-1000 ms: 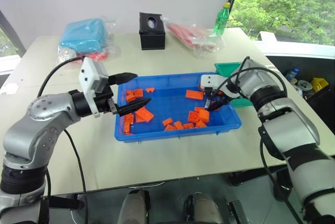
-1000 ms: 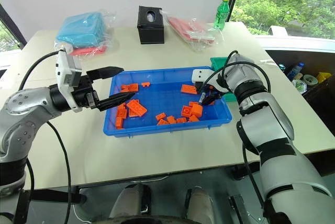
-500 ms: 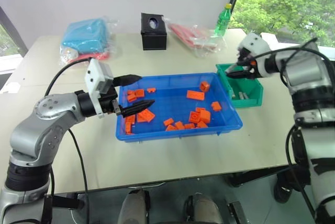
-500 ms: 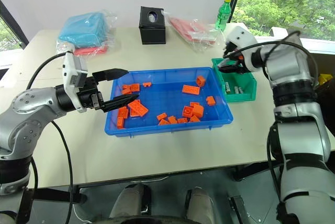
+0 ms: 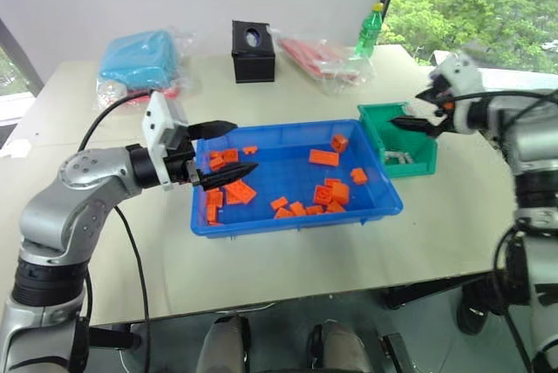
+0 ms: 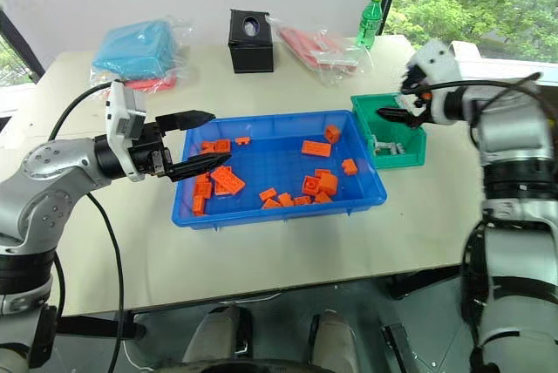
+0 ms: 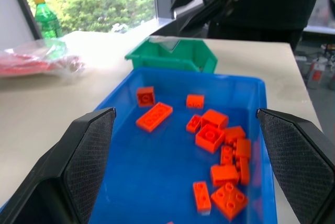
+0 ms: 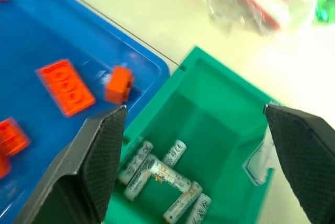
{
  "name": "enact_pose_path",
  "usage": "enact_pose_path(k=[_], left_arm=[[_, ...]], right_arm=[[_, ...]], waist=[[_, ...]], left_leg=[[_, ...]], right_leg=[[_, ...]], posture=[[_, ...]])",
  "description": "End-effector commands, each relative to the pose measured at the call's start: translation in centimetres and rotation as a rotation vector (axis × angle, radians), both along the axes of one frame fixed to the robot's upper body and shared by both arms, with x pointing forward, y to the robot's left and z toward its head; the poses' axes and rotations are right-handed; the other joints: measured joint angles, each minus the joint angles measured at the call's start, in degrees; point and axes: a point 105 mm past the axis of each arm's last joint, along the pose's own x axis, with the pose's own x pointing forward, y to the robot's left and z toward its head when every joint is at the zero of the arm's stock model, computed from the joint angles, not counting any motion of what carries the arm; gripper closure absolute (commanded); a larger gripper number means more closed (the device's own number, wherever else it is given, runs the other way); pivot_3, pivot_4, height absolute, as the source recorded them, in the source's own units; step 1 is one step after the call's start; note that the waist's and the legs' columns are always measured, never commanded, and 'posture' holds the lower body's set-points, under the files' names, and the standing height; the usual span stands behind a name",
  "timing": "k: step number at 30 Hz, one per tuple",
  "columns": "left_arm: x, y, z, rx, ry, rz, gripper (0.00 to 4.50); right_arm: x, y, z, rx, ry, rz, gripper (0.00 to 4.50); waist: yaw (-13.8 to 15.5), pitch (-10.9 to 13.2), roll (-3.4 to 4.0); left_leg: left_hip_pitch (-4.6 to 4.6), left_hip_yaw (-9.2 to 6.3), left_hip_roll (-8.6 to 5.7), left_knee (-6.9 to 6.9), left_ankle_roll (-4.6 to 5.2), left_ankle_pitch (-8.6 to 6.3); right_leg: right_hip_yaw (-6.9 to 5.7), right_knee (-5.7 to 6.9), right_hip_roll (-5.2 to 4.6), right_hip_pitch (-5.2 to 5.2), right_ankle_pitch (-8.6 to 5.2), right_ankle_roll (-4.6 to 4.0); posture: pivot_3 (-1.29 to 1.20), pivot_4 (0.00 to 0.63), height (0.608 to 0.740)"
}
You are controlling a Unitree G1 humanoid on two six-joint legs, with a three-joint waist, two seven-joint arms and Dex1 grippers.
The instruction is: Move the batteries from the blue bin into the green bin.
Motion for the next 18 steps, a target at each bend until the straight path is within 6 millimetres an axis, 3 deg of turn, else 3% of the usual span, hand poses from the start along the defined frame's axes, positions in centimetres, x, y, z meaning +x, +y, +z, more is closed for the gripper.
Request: enact_pose_path(k=[1,6,10,13,18], left_arm=[[-0.4,1.4,1.4,-0.006,-0.04,0.029,0.0],[-1.6,4.1,1.9,0.036,-0.007,0.057,0.0],[-1.8,6.3,2.6,0.062,0.003,0.123,0.0],[-1.9,7.4,3.1,0.052,0.001,0.174,0.0],[-2.2,7.9,2.9,0.063,0.001,0.204,0.0]], right_arm=[[-4.1,0.5,2.2,0.043,-0.002,0.217,0.07],[-7.8,-0.9,1.5,0.059,0.066,0.298,0.07],[-8.2,-2.2,0.9,0.129,0.015,0.241,0.07],[-9.0,-3.0,-0.9,0.148,0.046,0.215,0.07],[-8.4,-1.9,-2.6,0.142,0.073,0.239,0.07]], waist=[[0.09,-0.02,-0.03],[-0.06,-0.01,-0.02],[-0.03,-0.04,-0.05],[0.24,-0.05,-0.06],[0.11,-0.03,-0.01]], left_leg=[[0.0,-0.01,0.01,0.0,0.07,-0.06],[0.1,-0.04,0.07,-0.02,0.07,-0.07],[0.15,-0.12,0.11,-0.05,-0.05,-0.14],[0.14,-0.12,0.1,-0.04,-0.09,-0.17],[0.14,-0.08,0.08,-0.03,-0.07,-0.2]], right_leg=[[0.0,-0.03,0.0,0.02,0.0,0.0],[0.0,-0.03,-0.02,0.03,-0.02,-0.03],[0.0,-0.04,-0.03,0.03,-0.09,-0.15],[0.0,-0.04,-0.08,0.03,-0.09,-0.15],[-0.02,-0.04,-0.24,0.03,-0.09,-0.15]], posture=[[0.0,0.15,0.63],[0.0,0.15,0.63],[0.0,0.15,0.63],[0.0,0.15,0.63],[0.0,0.15,0.63]])
